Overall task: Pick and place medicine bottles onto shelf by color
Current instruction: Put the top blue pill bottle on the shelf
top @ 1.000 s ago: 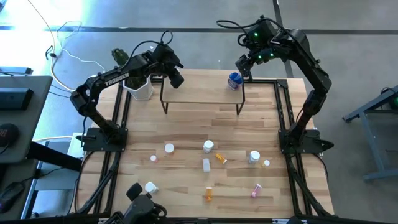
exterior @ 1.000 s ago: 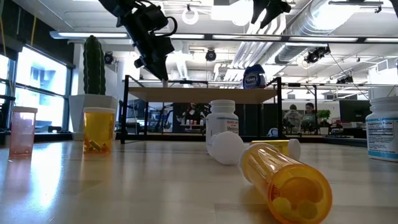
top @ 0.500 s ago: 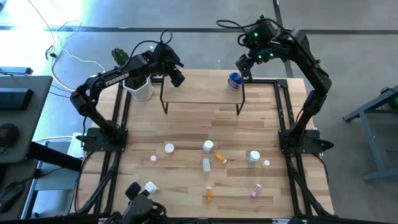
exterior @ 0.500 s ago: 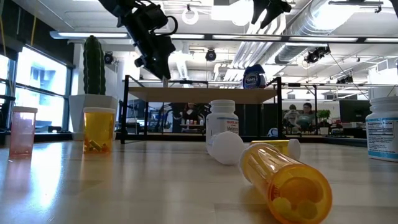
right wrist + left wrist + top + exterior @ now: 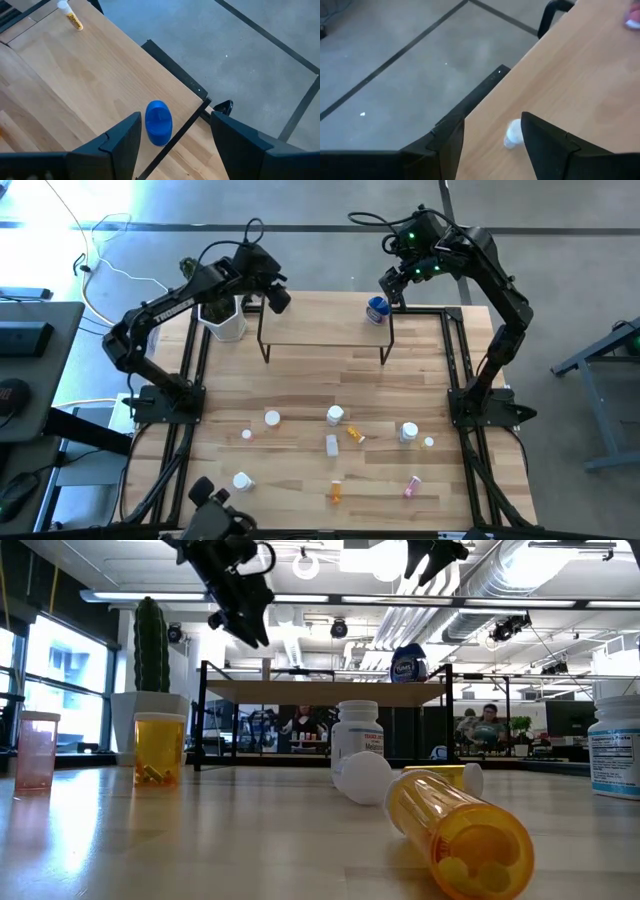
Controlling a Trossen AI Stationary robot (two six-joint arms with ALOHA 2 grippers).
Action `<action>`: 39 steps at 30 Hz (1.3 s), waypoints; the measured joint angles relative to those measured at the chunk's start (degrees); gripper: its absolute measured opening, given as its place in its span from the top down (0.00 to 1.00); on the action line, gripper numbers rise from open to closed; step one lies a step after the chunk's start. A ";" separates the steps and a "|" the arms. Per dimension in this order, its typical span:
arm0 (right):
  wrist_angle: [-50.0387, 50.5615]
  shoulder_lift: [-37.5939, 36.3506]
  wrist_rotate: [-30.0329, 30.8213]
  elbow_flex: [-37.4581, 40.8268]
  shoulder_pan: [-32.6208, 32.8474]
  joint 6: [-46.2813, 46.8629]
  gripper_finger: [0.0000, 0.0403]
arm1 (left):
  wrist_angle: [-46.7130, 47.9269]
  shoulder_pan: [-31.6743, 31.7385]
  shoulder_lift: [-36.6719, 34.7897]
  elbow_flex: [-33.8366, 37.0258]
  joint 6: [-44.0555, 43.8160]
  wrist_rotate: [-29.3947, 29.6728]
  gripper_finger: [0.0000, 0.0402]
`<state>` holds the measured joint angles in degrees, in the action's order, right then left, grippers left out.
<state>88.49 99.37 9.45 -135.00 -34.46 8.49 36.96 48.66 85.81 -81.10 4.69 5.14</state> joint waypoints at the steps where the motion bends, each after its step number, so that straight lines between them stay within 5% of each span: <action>1: 0.00 0.00 0.00 0.00 0.01 0.00 0.43 | 0.38 -0.02 -0.76 0.00 0.00 -0.22 0.54; 13: 0.00 0.00 -3.97 0.00 0.65 -0.88 0.43 | 8.06 -2.57 -9.79 0.82 0.05 -7.96 0.54; 21: 0.71 -0.05 -5.73 0.36 5.41 -2.05 0.43 | 2.29 -9.15 -16.72 14.87 -6.19 -7.66 0.54; 39: -8.26 -0.04 -11.06 18.71 20.21 1.18 0.43 | -2.39 -22.12 -26.27 27.13 -12.66 -6.85 0.54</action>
<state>80.23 99.33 -1.60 -116.29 -14.24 9.67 34.57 26.54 59.54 -53.97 -7.97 -1.72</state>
